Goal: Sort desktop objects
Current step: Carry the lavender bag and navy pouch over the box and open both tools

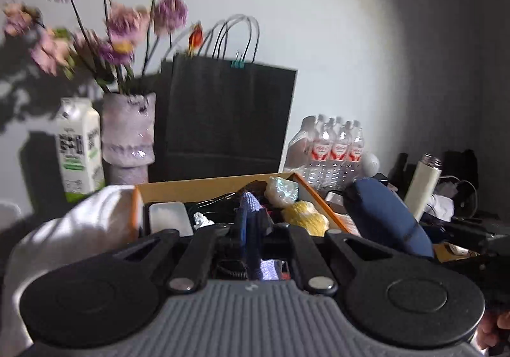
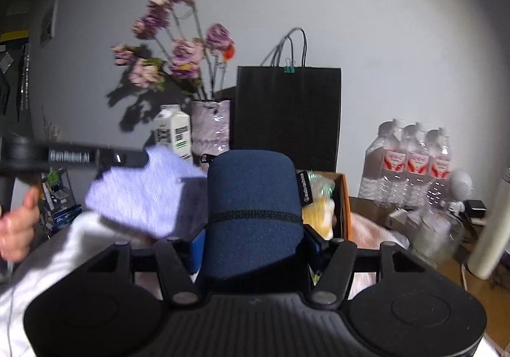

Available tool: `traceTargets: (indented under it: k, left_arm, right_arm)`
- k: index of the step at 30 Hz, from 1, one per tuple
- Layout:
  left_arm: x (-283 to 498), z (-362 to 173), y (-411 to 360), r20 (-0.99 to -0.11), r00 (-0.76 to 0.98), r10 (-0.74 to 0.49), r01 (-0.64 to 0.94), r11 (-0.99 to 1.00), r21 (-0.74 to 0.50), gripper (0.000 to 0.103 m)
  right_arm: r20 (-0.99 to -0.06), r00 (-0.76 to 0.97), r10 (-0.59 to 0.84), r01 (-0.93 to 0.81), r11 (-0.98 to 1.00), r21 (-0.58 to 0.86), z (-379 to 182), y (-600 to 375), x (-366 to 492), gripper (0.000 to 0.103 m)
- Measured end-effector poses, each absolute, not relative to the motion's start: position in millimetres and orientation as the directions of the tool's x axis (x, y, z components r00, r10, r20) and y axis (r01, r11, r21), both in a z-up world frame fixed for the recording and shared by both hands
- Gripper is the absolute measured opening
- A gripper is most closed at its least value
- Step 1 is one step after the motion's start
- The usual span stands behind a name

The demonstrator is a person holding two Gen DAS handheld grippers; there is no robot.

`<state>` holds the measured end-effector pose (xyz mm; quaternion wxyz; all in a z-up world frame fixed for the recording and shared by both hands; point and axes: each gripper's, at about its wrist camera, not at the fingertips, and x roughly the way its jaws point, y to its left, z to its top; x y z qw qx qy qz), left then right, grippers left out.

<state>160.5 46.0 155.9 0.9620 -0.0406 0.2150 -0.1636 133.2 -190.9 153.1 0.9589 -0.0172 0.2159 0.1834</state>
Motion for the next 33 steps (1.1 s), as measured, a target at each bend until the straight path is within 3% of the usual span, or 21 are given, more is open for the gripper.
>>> traceTargets:
  k: [5, 8, 9, 10, 14, 16, 20, 23, 24, 28, 31, 33]
  left_arm:
    - [249, 105, 49, -0.471, 0.805, -0.362, 0.280, 0.930, -0.237, 0.007]
    - [285, 66, 54, -0.564, 0.778, -0.277, 0.183, 0.959, -0.218, 0.009]
    - [291, 58, 56, -0.583, 0.778, -0.236, 0.142, 0.969, -0.202, 0.018]
    - [293, 51, 59, -0.588, 0.784, -0.201, 0.107, 0.976, -0.191, 0.038]
    - [293, 49, 73, -0.567, 0.784, -0.251, 0.144, 0.963, -0.228, 0.051]
    - [293, 52, 78, -0.561, 0.794, -0.235, 0.131, 0.967, -0.220, 0.063]
    - [299, 58, 86, -0.575, 0.796, -0.191, 0.084, 0.975, -0.208, 0.070]
    - [303, 62, 85, -0.594, 0.792, -0.142, 0.041, 0.983, -0.181, 0.081]
    - [302, 64, 84, -0.596, 0.790, -0.143, 0.039, 0.982, -0.184, 0.083]
    - [297, 76, 82, -0.593, 0.796, -0.120, 0.001, 0.981, -0.196, 0.096]
    - [288, 86, 72, -0.582, 0.810, -0.079, -0.007, 0.990, -0.144, 0.098]
    - [280, 94, 66, -0.580, 0.812, -0.065, -0.013, 0.992, -0.129, 0.098]
  right_arm:
    - [-0.511, 0.785, 0.350, -0.346, 0.932, 0.108, 154, -174, 235, 0.060]
    - [-0.574, 0.740, 0.349, -0.343, 0.931, 0.123, 144, -157, 285, 0.060]
    - [-0.596, 0.724, 0.347, -0.339, 0.932, 0.130, 140, -151, 300, 0.060]
    - [-0.621, 0.706, 0.342, -0.337, 0.932, 0.130, 134, -145, 315, 0.060]
    - [-0.704, 0.644, 0.300, -0.324, 0.940, 0.104, 109, -117, 362, 0.060]
    - [-0.727, 0.625, 0.285, -0.313, 0.944, 0.101, 96, -106, 376, 0.060]
    - [-0.749, 0.618, 0.241, -0.299, 0.952, 0.060, 78, -86, 392, 0.061]
    - [-0.754, 0.628, 0.191, -0.305, 0.952, -0.013, 72, -72, 390, 0.067]
    - [-0.761, 0.622, 0.183, -0.301, 0.954, -0.017, 73, -70, 389, 0.071]
    - [-0.746, 0.634, 0.204, -0.286, 0.958, 0.019, 90, -82, 378, 0.071]
    - [-0.715, 0.674, 0.187, -0.254, 0.967, 0.013, 108, -102, 360, 0.082]
    - [-0.698, 0.693, 0.181, -0.229, 0.973, 0.025, 119, -120, 348, 0.082]
